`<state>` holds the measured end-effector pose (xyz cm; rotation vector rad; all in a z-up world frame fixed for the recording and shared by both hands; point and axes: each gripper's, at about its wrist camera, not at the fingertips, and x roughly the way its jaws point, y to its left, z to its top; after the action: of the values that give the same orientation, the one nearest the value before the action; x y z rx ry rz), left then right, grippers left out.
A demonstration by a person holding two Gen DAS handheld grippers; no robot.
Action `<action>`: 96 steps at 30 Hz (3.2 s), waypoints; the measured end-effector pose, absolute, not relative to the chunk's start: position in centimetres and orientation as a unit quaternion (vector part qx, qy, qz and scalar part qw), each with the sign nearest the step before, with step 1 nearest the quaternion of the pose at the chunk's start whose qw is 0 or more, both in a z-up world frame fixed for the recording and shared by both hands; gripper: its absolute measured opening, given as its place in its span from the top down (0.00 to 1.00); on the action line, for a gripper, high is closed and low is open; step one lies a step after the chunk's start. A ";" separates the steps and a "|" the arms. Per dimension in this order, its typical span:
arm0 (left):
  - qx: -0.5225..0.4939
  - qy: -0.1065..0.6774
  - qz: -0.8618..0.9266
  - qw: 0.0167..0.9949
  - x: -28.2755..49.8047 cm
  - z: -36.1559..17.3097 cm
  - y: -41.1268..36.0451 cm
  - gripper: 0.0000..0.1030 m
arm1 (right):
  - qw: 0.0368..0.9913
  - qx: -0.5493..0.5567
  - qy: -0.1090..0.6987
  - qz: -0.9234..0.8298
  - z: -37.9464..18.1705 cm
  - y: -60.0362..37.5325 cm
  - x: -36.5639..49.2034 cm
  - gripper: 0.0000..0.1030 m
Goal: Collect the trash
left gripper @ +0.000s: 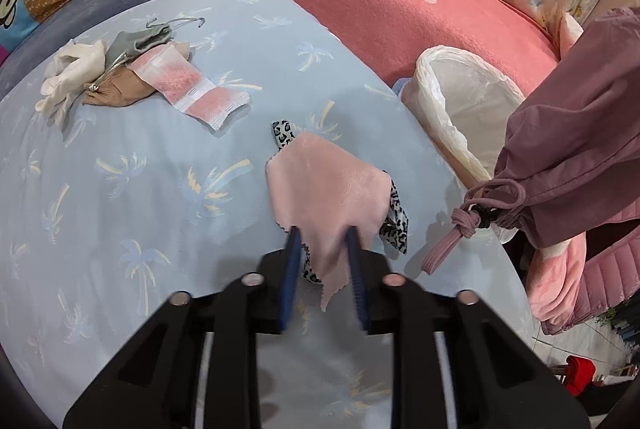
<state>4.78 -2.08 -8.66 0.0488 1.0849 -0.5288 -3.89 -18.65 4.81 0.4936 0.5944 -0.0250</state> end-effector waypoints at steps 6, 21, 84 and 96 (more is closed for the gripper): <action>0.013 0.504 -0.256 0.824 4.7 -7.7 -1.7 0.98 | 0.926 0.242 0.288 -0.011 4.9 -18.6 -4.1 0.96; -0.002 0.428 -0.299 0.853 5.0 0.8 -3.7 0.99 | 0.937 0.239 0.254 -0.020 7.2 -20.1 -5.0 0.96; 0.002 0.400 -0.257 0.880 7.8 2.1 -5.1 0.41 | 0.931 0.206 0.294 -0.066 5.6 -21.0 -2.3 0.62; 0.000 0.409 -0.166 0.897 8.6 -0.1 1.3 0.32 | 0.916 0.185 0.354 -0.030 1.6 -15.4 0.5 0.51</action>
<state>8.59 1.32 -0.08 -0.0002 0.8483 -0.3434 0.48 -15.40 1.59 0.3798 0.7290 -0.0611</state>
